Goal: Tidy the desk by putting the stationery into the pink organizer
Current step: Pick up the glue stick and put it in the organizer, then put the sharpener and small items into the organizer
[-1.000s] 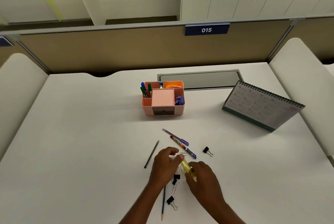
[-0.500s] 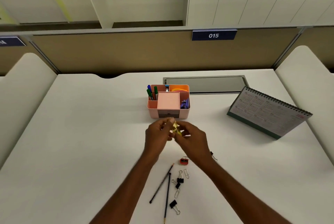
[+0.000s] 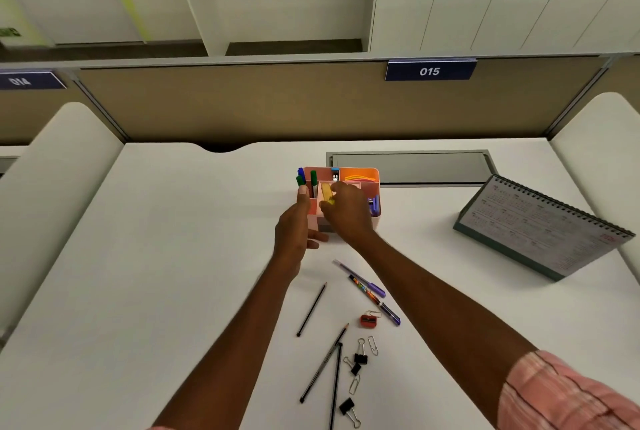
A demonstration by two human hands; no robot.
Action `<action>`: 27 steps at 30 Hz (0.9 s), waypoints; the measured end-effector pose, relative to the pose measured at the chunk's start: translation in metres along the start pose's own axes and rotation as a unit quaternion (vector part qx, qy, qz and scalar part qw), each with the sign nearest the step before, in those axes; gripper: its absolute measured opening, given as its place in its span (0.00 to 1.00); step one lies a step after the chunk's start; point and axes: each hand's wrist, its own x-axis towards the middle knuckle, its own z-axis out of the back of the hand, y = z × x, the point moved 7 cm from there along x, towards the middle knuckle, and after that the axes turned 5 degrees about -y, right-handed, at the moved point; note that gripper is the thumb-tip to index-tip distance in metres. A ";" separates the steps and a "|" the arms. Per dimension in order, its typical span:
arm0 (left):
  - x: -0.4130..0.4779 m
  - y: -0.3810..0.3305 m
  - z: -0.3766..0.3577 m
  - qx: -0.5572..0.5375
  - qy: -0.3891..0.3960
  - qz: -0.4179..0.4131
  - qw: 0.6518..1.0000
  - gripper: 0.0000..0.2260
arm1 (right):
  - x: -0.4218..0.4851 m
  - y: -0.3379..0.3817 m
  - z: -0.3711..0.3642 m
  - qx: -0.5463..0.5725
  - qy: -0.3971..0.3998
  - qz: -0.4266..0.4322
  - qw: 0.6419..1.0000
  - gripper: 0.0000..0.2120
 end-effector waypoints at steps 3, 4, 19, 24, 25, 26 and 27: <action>0.004 0.003 -0.002 -0.016 0.020 0.005 1.000 0.32 | 0.007 -0.002 -0.012 -0.011 0.002 -0.005 1.000 0.16; 0.005 0.003 -0.002 -0.020 0.028 0.002 0.999 0.32 | 0.009 -0.002 -0.015 -0.011 0.003 -0.008 1.000 0.16; 0.013 0.001 0.001 -0.025 0.040 -0.001 0.999 0.30 | 0.022 -0.004 -0.026 0.023 0.015 -0.020 0.999 0.20; 0.012 0.001 0.005 -0.042 0.014 -0.010 0.999 0.28 | 0.020 -0.003 -0.016 0.033 0.004 -0.011 0.999 0.23; 0.011 0.002 0.008 -0.050 -0.001 -0.016 0.999 0.27 | 0.019 -0.003 -0.011 0.037 -0.001 -0.006 0.999 0.24; 0.010 0.005 0.010 -0.060 -0.018 -0.019 0.998 0.26 | 0.018 -0.002 -0.006 0.040 -0.005 -0.002 0.999 0.25; 0.008 0.008 0.013 -0.072 -0.035 -0.023 0.997 0.26 | 0.016 -0.003 -0.001 0.042 -0.009 0.001 0.999 0.25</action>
